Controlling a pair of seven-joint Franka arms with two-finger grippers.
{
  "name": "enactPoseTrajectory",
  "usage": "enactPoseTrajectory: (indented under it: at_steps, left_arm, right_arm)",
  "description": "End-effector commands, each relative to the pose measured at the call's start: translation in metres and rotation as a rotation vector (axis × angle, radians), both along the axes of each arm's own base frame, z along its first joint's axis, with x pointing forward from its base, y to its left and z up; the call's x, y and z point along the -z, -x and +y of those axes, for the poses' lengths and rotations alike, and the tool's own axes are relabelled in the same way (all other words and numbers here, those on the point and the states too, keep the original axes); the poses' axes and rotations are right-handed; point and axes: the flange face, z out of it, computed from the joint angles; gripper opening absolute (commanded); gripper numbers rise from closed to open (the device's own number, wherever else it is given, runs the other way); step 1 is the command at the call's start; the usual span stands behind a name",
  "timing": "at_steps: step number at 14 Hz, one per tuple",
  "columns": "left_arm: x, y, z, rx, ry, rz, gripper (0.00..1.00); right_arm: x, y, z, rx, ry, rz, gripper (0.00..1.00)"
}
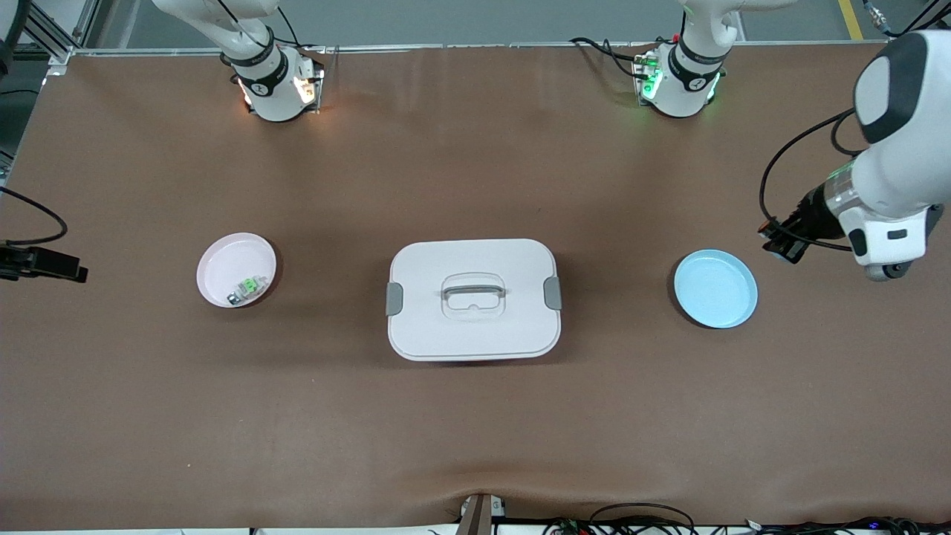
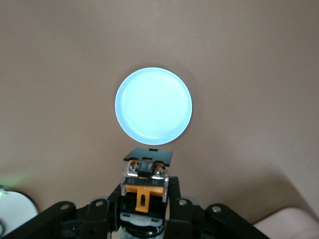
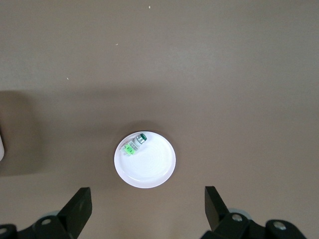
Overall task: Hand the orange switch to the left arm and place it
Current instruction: 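Move the switch with the left gripper down onto the light-blue plate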
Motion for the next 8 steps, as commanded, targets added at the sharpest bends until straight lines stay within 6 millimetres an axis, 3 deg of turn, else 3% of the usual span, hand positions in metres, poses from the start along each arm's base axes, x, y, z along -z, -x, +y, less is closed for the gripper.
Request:
enactPoseTrajectory:
  at_steps: [1,4,5,8]
  left_arm:
    - [0.021,0.038,0.014,-0.079,-0.018,-0.039,0.0]
    - [0.049,0.056,0.035,-0.144,0.004,-0.056,0.0]
    - [0.058,0.057,0.046,-0.205,0.027,-0.055,0.0]
    - [0.084,0.063,0.049,-0.262,0.04,-0.058,0.0]
  right_arm:
    - [-0.02,0.012,-0.003,0.002,0.006,-0.019,1.0]
    - [-0.04,0.023,0.003,-0.009,-0.01,-0.041,1.0]
    - [-0.039,0.024,0.003,0.004,0.004,-0.034,1.0]
    - [-0.031,0.035,0.004,0.009,-0.047,0.056,1.0]
